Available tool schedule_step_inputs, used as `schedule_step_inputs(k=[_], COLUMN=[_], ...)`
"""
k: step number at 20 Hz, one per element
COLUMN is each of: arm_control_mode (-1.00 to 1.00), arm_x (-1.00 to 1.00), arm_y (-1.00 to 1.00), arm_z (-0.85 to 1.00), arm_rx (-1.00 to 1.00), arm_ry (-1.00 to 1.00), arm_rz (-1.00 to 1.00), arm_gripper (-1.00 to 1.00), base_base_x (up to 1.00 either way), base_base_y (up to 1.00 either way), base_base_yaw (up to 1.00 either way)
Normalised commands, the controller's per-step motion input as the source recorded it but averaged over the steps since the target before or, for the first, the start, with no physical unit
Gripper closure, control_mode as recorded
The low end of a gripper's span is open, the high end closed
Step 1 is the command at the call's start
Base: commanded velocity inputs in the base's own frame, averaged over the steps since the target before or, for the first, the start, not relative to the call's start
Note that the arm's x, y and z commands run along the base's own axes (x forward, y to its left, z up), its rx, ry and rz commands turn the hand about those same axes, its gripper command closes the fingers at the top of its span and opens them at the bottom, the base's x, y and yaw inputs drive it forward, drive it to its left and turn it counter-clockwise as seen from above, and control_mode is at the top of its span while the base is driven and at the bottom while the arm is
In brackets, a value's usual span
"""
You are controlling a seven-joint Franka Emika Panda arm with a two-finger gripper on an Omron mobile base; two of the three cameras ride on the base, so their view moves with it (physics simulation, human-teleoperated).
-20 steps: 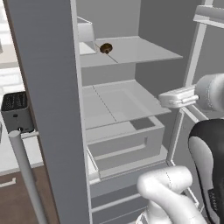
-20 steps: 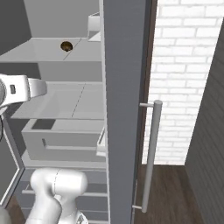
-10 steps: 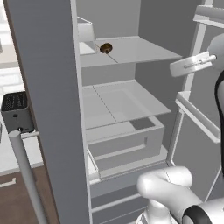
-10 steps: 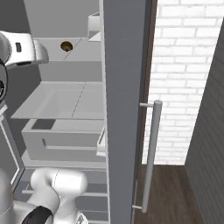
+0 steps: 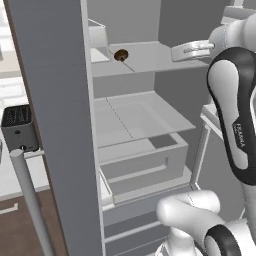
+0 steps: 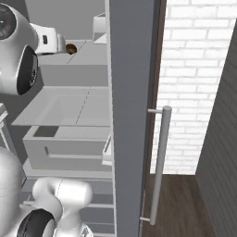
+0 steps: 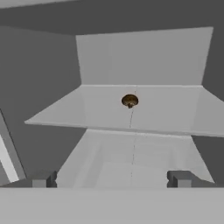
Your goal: Place one mushroom and one chicken drumstick in each tupperware on the nearby counter, to pack two identical lunches.
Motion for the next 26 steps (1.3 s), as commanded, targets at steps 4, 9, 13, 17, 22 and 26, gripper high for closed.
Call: schedule_step_inputs(k=[4, 9, 13, 17, 22, 26], arm_control_mode=[-1.0, -1.0, -1.0, -1.0, -1.0, -1.0], arm_x=[0.64, 0.54, 0.81, 0.85, 0.85, 0.76], arm_y=[0.55, 0.39, 0.04, -0.12, -0.01, 0.05], arm_z=[0.01, -0.22, -0.14, -0.24, -0.28, -0.16], arm_rx=[0.12, -0.06, -0.01, 0.0, 0.0, 0.0], arm_ry=[0.0, 0.04, 0.03, 0.13, 0.1, 0.02], arm_rz=[-0.08, -0.03, -0.06, -0.02, -0.01, -0.02], arm_gripper=[-1.0, -1.0, -1.0, -1.0, -1.0, -1.0], base_base_x=[0.0, 0.0, 0.0, 0.0, 0.0, 0.0], base_base_y=[0.0, 0.0, 0.0, 0.0, 0.0, 0.0], base_base_yaw=[0.0, 0.0, 0.0, 0.0, 0.0, 0.0])
